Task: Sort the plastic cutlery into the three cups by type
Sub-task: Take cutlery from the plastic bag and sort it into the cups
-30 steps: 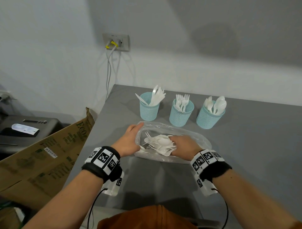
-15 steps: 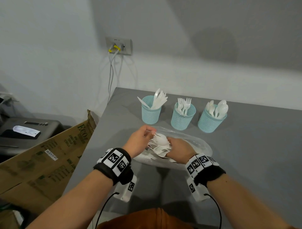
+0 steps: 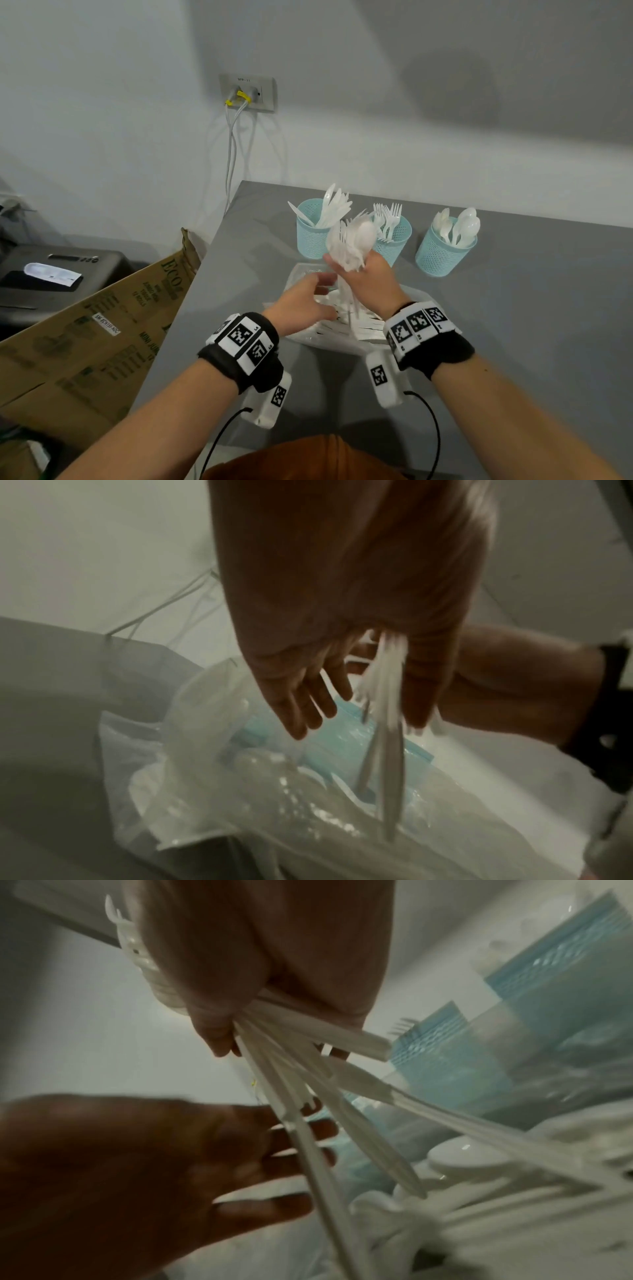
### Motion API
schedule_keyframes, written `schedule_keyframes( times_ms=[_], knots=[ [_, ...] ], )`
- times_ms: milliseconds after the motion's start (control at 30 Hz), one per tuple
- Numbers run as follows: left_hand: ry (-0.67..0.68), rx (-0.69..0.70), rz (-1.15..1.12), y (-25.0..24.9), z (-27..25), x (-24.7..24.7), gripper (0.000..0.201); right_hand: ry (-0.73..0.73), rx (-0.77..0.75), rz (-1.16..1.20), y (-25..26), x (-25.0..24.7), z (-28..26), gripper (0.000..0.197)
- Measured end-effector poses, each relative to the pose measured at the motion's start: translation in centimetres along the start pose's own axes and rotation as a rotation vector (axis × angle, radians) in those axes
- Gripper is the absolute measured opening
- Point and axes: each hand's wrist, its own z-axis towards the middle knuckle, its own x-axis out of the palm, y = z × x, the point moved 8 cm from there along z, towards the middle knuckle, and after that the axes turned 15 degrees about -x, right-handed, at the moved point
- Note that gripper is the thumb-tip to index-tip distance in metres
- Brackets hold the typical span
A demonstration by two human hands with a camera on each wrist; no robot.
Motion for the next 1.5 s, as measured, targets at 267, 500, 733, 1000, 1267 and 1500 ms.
schedule_keyframes(
  times_ms=[267,500,733,1000,1267,1500],
  knots=[
    [0.048,0.098,-0.096,-2.2,0.0,1.4,0.088,-0.06,0.092,0.233,-0.1,1.5,-0.6,0.022],
    [-0.012,0.215,-0.284,-2.8,0.8,1.3,0.066,-0.043,0.146,0.372,-0.4,1.9,-1.6,0.022],
    [-0.132,0.223,-0.3,-0.8,1.5,2.1,0.041,0.022,0.193,0.399,-0.9,2.6,-2.6,0.021],
    [-0.141,0.157,-0.27,0.6,2.5,2.1,0.038,-0.141,0.044,0.447,1.2,-0.1,-2.2,0.094],
    [-0.097,0.118,-0.322,1.1,2.4,2.1,0.021,-0.09,-0.197,0.158,4.3,-2.9,0.1,0.049],
    [-0.012,0.099,-0.317,1.8,2.1,2.5,0.035,0.064,-0.02,0.187,1.3,0.4,-2.4,0.031]
  ],
)
